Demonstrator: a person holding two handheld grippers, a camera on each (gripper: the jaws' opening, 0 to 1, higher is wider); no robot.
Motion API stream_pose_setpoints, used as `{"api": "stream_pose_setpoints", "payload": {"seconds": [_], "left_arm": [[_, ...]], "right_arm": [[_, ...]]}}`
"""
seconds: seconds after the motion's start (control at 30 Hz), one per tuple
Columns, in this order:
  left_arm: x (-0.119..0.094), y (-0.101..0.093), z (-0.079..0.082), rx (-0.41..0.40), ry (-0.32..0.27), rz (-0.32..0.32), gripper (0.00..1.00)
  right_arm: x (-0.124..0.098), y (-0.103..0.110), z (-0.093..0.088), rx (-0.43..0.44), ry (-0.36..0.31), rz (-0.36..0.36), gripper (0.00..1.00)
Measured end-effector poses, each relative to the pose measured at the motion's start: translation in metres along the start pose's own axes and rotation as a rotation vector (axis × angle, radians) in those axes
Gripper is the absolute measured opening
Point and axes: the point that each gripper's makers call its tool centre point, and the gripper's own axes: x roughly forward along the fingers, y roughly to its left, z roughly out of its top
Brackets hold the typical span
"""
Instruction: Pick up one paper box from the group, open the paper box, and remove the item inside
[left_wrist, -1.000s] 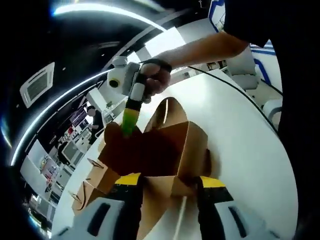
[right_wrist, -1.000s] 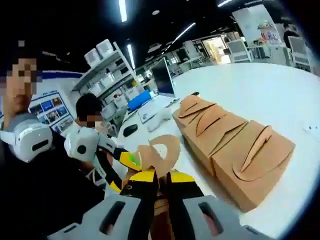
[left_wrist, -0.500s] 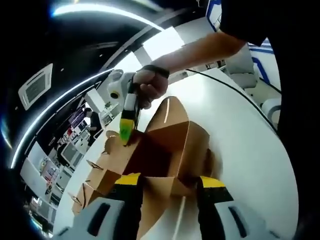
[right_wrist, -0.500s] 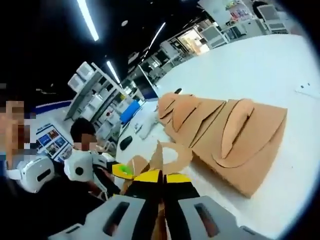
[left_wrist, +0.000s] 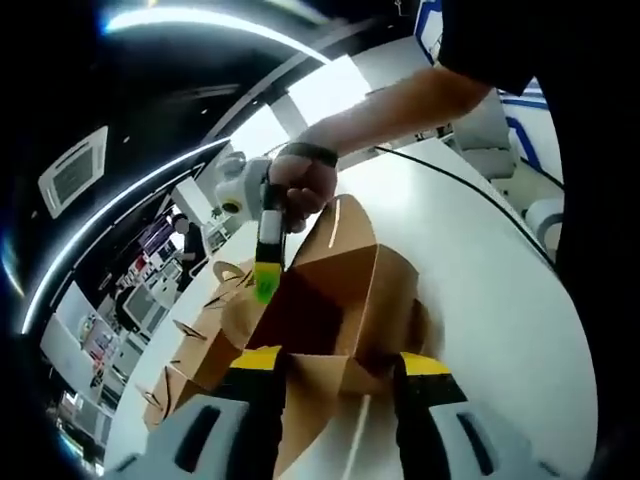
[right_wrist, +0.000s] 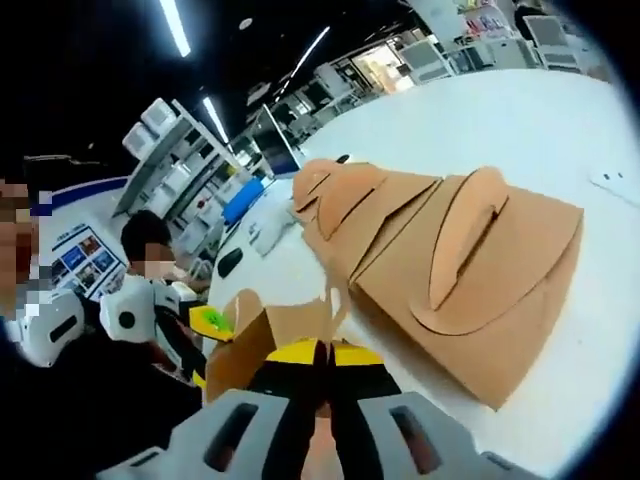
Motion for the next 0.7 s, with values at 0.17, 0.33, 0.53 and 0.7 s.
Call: {"api": "stream_pose_setpoints", "payload": {"seconds": [0.17,0.33,0.53,0.7], "left_arm": [[0.001,0.000,0.000,0.010,0.013,0.012,0.44],[0.001,0.001,0.000,0.010,0.012,0.014,0.44],[0.002,0.001,0.000,0.012,0.019,0.010,0.44],[0.001,0.001,0.000,0.017,0.031,-0.003,0.44]], "right_arm": [[0.001,0.003,-0.004,0.070,0.000,0.014,0.03],[0.005,0.006,-0.010,0.260,-0.001,0.042,0.04],[0.003,0.004,-0.007,0.470,-0.079,0.137,0.04],[-0.006,0.001,0.009,0.454,-0.129,0.124,0.04]]}}
